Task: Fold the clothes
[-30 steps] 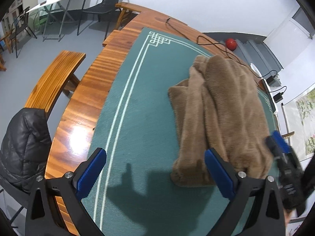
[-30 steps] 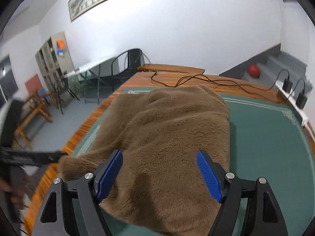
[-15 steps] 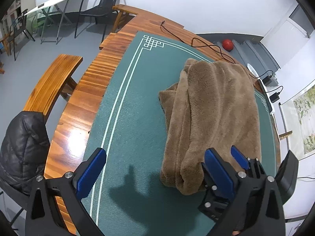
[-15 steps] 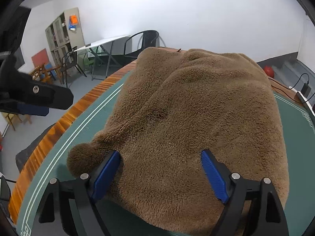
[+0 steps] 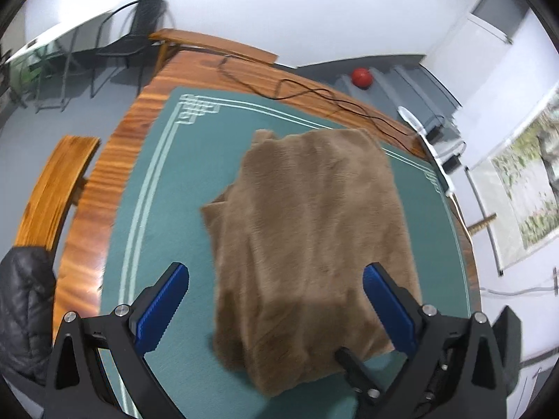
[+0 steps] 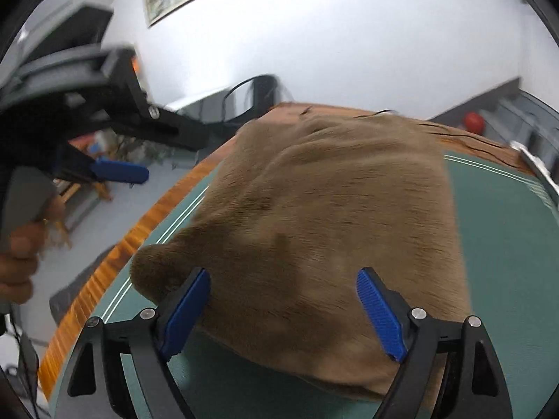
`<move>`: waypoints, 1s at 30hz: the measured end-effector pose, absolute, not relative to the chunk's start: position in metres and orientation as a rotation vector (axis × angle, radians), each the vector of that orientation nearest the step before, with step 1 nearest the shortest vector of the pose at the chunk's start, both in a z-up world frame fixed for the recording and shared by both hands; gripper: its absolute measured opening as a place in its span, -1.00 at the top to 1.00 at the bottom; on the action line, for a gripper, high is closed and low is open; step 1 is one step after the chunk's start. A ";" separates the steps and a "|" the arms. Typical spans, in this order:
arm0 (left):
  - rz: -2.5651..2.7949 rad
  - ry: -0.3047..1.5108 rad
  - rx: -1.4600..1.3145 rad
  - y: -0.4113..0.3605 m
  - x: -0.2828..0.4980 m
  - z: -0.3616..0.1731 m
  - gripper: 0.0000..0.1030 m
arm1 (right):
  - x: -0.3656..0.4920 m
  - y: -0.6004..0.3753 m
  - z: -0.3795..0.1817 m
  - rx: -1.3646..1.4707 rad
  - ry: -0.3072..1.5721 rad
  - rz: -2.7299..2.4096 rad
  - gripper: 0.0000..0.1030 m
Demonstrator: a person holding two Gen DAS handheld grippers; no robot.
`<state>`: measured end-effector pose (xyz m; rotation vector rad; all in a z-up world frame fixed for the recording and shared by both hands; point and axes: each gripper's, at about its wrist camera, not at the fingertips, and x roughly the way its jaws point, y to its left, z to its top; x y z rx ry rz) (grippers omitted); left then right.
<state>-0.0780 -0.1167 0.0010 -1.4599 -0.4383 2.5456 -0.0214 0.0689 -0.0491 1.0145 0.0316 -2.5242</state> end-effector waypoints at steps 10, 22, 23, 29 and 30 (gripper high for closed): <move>2.508 -0.280 -1.656 -0.087 -0.113 -0.058 -0.96 | -0.025 0.084 -0.062 1.089 0.023 -2.527 -0.74; 2.406 -0.453 -1.670 -0.115 -0.116 -0.083 -1.00 | -0.032 0.074 -0.074 1.106 0.060 -2.470 -0.99; 2.404 -0.472 -1.666 -0.118 -0.117 -0.080 -1.00 | -0.033 0.076 -0.069 1.108 0.061 -2.448 -0.99; 2.406 -0.517 -1.620 -0.131 -0.123 -0.066 -1.00 | -0.040 0.127 -0.029 1.002 -0.042 -2.457 -0.99; 2.404 -0.510 -1.618 -0.129 -0.126 -0.065 -1.00 | -0.048 0.143 -0.025 1.006 -0.119 -2.460 -0.99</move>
